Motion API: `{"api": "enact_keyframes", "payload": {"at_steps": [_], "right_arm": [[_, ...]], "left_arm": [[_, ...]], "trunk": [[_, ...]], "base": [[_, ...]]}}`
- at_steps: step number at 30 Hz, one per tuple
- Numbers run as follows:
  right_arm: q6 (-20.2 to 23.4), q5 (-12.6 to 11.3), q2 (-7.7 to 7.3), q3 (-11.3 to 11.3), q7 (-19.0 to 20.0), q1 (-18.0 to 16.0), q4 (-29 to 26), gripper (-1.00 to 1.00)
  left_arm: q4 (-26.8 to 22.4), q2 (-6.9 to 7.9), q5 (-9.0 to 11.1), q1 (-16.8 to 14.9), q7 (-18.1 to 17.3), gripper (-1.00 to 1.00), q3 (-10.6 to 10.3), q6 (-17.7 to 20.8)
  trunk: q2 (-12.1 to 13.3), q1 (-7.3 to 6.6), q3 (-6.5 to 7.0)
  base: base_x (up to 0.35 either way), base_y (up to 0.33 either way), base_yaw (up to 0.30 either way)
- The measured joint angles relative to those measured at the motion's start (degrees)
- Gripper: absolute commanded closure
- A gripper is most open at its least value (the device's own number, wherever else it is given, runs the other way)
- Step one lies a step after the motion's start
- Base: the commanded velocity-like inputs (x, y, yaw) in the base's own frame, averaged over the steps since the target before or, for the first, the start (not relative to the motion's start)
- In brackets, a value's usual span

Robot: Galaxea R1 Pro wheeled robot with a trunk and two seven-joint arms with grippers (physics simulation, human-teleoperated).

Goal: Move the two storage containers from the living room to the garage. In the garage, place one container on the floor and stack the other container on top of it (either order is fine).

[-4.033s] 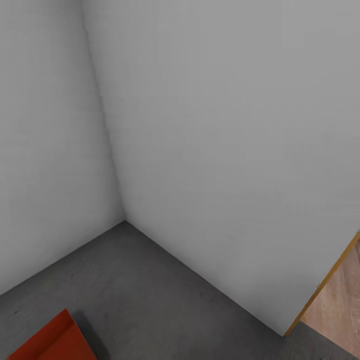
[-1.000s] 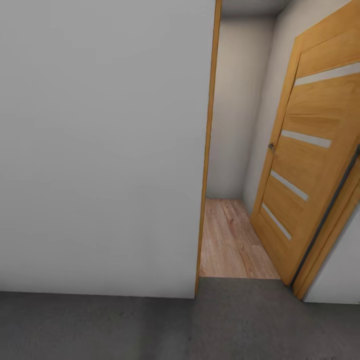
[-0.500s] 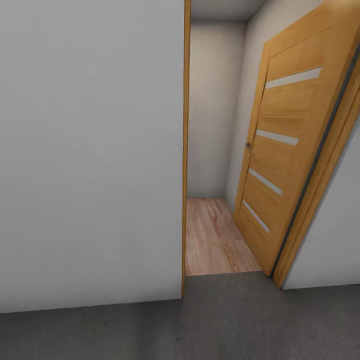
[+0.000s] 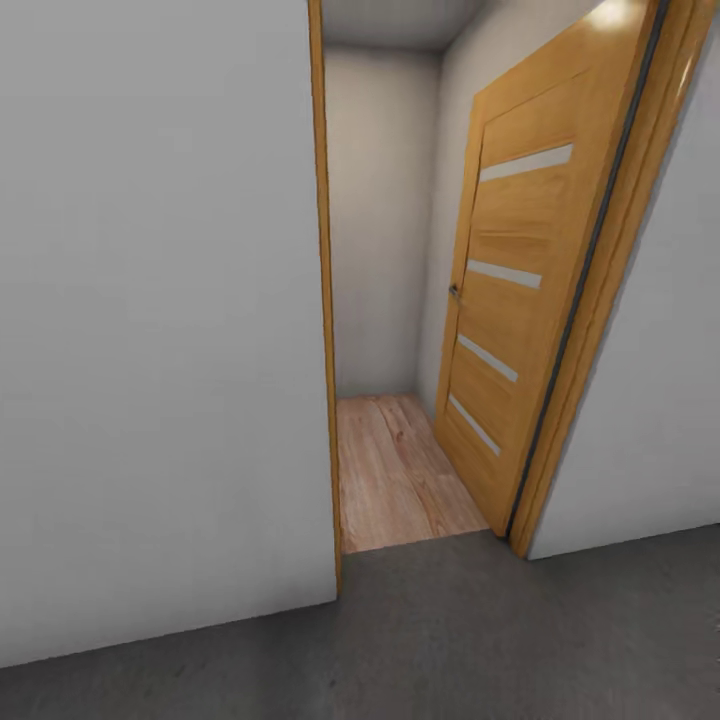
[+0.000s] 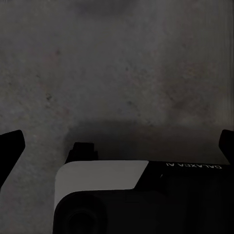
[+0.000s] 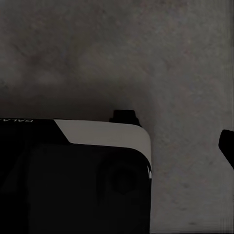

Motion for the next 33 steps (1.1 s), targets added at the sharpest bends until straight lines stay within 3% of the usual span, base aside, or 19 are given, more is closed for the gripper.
{"api": "enact_keyframes", "payload": {"at_steps": [8,33], "right_arm": [[-0.01,0.01,0.00,0.00,0.00,0.00,0.01,-1.00],[-0.01,0.01,-0.17,-0.09,0.00,-0.02,-0.05,-1.00]], "left_arm": [[-0.01,0.00,0.00,0.01,0.00,-1.00,0.00,0.00],[-0.02,-0.18,0.00,0.01,0.00,-1.00,0.00,0.00]], "trunk": [[0.00,0.00,0.13],[0.00,0.00,0.14]], "base": [[0.000,0.000,-0.188],[0.000,0.000,-0.004]]}}
